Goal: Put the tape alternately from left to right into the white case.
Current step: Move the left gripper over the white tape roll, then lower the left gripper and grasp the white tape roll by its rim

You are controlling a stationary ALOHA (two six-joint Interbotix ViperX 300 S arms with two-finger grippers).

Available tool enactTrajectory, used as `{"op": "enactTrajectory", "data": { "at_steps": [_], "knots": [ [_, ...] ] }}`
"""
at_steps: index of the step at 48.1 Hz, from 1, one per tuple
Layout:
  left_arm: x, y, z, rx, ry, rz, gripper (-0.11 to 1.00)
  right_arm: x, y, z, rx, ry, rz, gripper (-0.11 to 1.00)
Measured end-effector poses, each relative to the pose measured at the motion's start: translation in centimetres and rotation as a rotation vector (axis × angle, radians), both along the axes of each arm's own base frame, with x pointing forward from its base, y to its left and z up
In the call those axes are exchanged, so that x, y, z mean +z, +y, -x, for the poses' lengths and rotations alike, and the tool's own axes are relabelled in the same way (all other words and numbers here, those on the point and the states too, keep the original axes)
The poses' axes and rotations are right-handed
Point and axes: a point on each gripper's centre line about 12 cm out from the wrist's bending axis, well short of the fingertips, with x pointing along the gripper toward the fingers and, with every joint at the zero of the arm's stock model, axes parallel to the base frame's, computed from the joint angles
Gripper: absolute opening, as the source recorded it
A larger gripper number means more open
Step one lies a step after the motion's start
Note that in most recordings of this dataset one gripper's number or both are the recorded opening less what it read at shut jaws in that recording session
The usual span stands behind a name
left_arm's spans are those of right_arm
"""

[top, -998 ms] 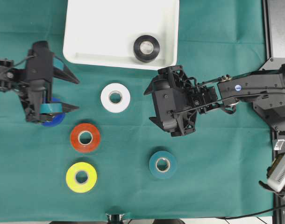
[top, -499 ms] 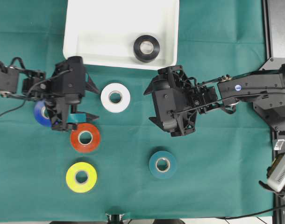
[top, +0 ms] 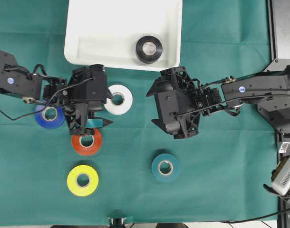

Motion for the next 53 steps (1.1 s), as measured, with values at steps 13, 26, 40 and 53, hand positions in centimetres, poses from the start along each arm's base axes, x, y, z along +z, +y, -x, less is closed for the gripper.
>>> {"op": "enactTrajectory", "data": {
  "at_steps": [13, 26, 40, 53],
  "knots": [
    [-1.3, -0.1, -1.3, -0.001, 0.018, -0.003, 0.95, 0.0, 0.1, 0.0, 0.002, 0.000, 0.000, 0.84],
    [-2.4, 0.0, -1.6, 0.002, 0.046, -0.005, 0.95, 0.0, 0.1, 0.0, 0.002, -0.001, -0.001, 0.84],
    [-2.5, -0.1, -1.9, 0.001, 0.079, -0.007, 0.95, 0.0, 0.1, 0.0, 0.002, 0.000, 0.000, 0.84],
    [-2.4, -0.1, -2.1, 0.001, 0.095, -0.007, 0.93, 0.0, 0.1, 0.0, 0.001, -0.001, -0.002, 0.84]
  ]
}}
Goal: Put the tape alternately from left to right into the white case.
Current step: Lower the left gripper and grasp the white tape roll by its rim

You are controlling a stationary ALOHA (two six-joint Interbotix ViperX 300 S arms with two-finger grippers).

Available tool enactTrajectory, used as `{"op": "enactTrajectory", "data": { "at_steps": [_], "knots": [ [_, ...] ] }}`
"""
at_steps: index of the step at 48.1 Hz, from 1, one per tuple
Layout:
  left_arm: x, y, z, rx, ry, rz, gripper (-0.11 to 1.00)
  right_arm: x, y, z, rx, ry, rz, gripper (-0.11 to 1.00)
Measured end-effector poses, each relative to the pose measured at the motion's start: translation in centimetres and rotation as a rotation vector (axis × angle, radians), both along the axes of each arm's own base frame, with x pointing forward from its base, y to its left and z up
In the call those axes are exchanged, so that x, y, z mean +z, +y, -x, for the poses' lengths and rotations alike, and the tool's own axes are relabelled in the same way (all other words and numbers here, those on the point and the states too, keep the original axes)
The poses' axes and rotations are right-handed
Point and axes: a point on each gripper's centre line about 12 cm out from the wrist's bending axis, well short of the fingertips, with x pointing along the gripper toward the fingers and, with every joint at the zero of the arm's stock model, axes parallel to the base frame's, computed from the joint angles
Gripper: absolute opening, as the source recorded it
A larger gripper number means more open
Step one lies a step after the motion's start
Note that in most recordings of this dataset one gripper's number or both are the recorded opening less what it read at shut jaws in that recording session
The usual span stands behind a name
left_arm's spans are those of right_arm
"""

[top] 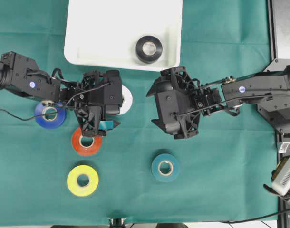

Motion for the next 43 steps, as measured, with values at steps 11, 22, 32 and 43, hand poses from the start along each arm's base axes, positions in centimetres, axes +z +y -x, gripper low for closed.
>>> {"op": "enactTrajectory", "data": {
  "at_steps": [11, 22, 32, 43],
  "knots": [
    [-0.36, 0.19, -0.02, 0.001, 0.009, -0.004, 0.66, 0.03, 0.02, -0.04, 0.001, -0.004, -0.002, 0.84],
    [-0.37, 0.38, -0.09, 0.006, 0.012, -0.004, 0.29, -0.04, 0.05, -0.08, 0.002, -0.005, -0.003, 0.84],
    [-0.37, 0.31, -0.08, 0.003, 0.012, -0.005, 0.29, -0.03, 0.05, -0.10, 0.003, -0.007, -0.003, 0.84],
    [-0.37, 0.38, -0.09, 0.005, 0.012, -0.005, 0.29, -0.02, 0.06, -0.11, 0.003, -0.008, -0.004, 0.84]
  ]
}}
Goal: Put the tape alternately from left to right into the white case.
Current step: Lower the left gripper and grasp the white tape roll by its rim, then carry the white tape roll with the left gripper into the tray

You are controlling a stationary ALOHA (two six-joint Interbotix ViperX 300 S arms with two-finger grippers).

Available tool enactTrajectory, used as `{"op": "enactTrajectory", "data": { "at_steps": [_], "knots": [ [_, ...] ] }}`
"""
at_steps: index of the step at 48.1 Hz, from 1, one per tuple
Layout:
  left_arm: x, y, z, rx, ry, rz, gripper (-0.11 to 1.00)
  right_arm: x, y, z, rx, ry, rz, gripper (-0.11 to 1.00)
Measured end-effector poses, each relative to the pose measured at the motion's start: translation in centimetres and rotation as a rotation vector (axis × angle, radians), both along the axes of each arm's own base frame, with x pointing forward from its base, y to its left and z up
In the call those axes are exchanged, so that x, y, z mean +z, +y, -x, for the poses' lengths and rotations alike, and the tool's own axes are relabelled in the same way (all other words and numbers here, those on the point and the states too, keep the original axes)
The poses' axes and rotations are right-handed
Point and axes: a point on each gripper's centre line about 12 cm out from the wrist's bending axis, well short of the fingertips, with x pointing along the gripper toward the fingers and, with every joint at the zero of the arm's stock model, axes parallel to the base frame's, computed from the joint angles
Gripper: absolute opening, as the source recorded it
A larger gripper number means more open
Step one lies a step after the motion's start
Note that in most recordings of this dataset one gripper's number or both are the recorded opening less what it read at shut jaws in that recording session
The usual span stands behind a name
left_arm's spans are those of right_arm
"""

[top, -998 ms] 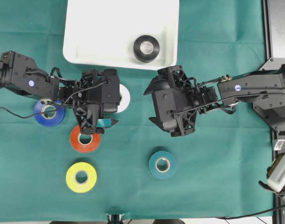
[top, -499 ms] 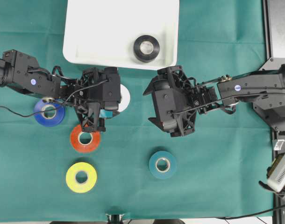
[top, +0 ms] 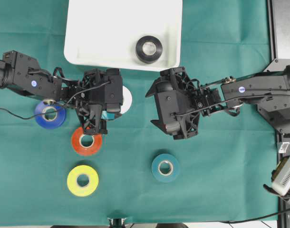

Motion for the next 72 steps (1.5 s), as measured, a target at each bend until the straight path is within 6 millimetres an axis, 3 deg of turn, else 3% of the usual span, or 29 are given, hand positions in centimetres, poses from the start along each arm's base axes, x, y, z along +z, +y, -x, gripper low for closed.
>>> {"op": "enactTrajectory", "data": {
  "at_steps": [11, 32, 58, 72],
  "knots": [
    [0.8, -0.1, 0.5, -0.003, 0.028, 0.000, 0.29, 0.0, 0.0, 0.0, 0.001, 0.000, 0.001, 0.84],
    [5.5, -0.4, 1.2, -0.013, -0.020, 0.005, 0.29, 0.0, 0.0, 0.0, 0.000, 0.000, 0.000, 0.84],
    [5.5, -0.4, 1.5, -0.042, -0.001, -0.023, 0.29, 0.0, 0.0, 0.0, 0.000, 0.000, 0.000, 0.84],
    [7.4, 1.4, 2.1, -0.007, 0.010, -0.029, 0.29, 0.0, 0.0, 0.0, 0.000, 0.000, 0.000, 0.84]
  ]
}}
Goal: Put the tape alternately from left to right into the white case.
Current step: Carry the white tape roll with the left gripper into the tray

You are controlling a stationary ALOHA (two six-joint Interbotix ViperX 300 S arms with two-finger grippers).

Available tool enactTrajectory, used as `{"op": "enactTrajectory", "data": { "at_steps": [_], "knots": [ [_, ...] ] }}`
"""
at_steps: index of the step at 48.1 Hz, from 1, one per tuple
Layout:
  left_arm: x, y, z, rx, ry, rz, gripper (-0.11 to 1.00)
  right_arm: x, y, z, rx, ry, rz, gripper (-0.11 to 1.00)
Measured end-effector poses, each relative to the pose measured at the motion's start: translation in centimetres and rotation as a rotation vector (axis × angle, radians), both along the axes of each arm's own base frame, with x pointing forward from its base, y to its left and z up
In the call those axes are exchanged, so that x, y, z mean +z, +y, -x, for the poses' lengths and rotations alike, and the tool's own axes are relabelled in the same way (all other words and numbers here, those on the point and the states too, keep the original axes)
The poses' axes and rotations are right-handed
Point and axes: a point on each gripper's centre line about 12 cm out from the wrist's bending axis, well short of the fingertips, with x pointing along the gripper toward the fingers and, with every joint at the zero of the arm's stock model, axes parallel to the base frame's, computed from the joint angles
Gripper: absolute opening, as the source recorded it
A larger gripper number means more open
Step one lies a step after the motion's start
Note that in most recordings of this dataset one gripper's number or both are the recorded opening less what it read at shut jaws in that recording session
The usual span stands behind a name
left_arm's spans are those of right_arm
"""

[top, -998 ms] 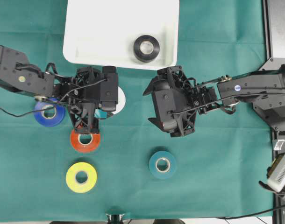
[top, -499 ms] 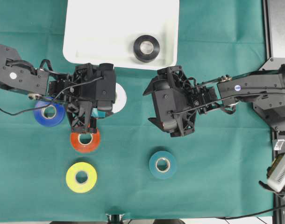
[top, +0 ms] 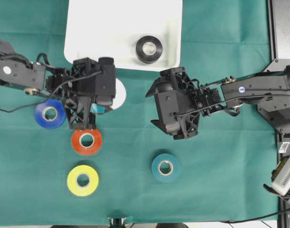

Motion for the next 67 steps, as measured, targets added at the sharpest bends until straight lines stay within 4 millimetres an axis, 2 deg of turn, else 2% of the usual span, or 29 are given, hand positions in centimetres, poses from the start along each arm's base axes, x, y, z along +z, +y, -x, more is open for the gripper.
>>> {"op": "enactTrajectory", "data": {
  "at_steps": [15, 37, 50, 67],
  "knots": [
    [1.6, 3.7, 0.7, 0.015, -0.012, -0.072, 0.29, 0.0, 0.0, 0.0, 0.000, 0.000, 0.000, 0.84],
    [0.5, 9.9, 2.2, 0.136, 0.032, -0.104, 0.29, 0.0, 0.0, 0.0, 0.000, 0.000, 0.000, 0.84],
    [-0.3, 11.0, 2.8, 0.150, 0.057, -0.114, 0.29, 0.0, 0.0, 0.0, 0.000, 0.000, 0.000, 0.84],
    [-0.6, 11.0, 2.9, 0.150, 0.063, -0.113, 0.29, 0.0, 0.0, 0.0, 0.000, 0.000, 0.000, 0.84]
  ]
}}
